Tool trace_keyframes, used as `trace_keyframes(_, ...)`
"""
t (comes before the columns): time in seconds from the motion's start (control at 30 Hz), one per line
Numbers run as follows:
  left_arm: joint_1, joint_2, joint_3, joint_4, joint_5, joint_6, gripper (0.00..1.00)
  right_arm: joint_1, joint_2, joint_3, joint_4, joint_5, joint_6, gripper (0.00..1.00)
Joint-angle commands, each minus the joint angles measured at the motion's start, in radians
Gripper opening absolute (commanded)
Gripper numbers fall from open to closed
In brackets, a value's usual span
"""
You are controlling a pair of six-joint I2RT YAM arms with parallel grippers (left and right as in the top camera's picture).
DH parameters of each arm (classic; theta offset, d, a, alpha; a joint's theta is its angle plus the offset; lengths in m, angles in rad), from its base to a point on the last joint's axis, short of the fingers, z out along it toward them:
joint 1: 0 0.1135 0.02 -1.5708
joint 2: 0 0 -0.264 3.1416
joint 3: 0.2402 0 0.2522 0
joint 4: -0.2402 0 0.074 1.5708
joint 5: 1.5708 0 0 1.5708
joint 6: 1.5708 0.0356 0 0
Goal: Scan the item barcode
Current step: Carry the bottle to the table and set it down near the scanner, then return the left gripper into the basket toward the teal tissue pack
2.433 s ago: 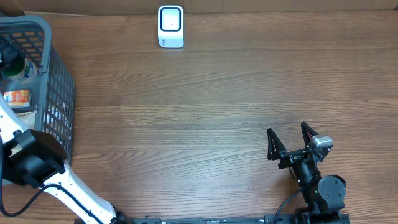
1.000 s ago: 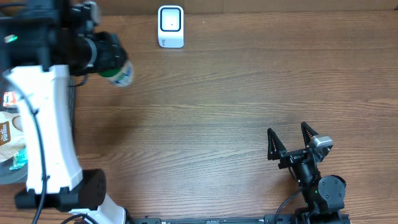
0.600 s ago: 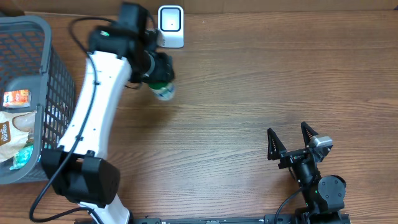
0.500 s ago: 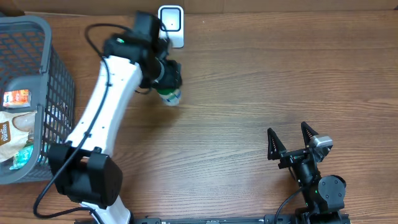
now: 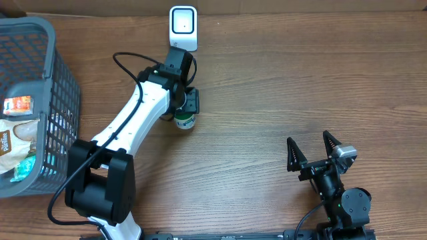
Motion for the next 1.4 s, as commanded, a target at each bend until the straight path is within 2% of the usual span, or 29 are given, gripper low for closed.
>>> trace_keyframes(0.0, -0.003, -0.005, -0.031, 0.034, -0.023, -0.048, 0.57, -0.008, -0.011, -0.01, 0.005, 0.001, -0.001, 1.0)
trace_keyframes(0.27, -0.003, -0.005, -0.096, 0.166, -0.04, -0.048, 0.6, -0.008, -0.011, -0.01, 0.005, 0.001, -0.001, 1.0)
trace_keyframes(0.43, -0.003, -0.005, -0.115, 0.197, -0.062, -0.048, 0.72, -0.008, -0.011, -0.01, 0.005, 0.001, -0.001, 1.0)
trace_keyframes(0.67, -0.002, -0.005, -0.114, 0.209, -0.082, -0.047, 0.99, -0.008, -0.011, -0.01, 0.005, 0.002, -0.001, 1.0)
trace_keyframes(0.77, 0.006, -0.015, -0.088, 0.199, -0.087, -0.043, 1.0, -0.008, -0.011, -0.01, 0.005, 0.001, -0.001, 1.0)
trace_keyframes(0.93, 0.026, -0.055, 0.077, 0.06, -0.087, -0.031, 1.0, -0.008, -0.011, -0.01, 0.005, 0.001, -0.001, 1.0)
trace_keyframes(1.13, 0.056, -0.108, 0.402, -0.199, -0.092, -0.005, 1.0, -0.008, -0.011, -0.01, 0.005, 0.002, -0.001, 1.0)
trace_keyframes(1.37, 0.194, -0.171, 0.692, -0.469, -0.132, 0.002, 1.0, -0.008, -0.011, -0.01, 0.005, 0.001, -0.001, 1.0)
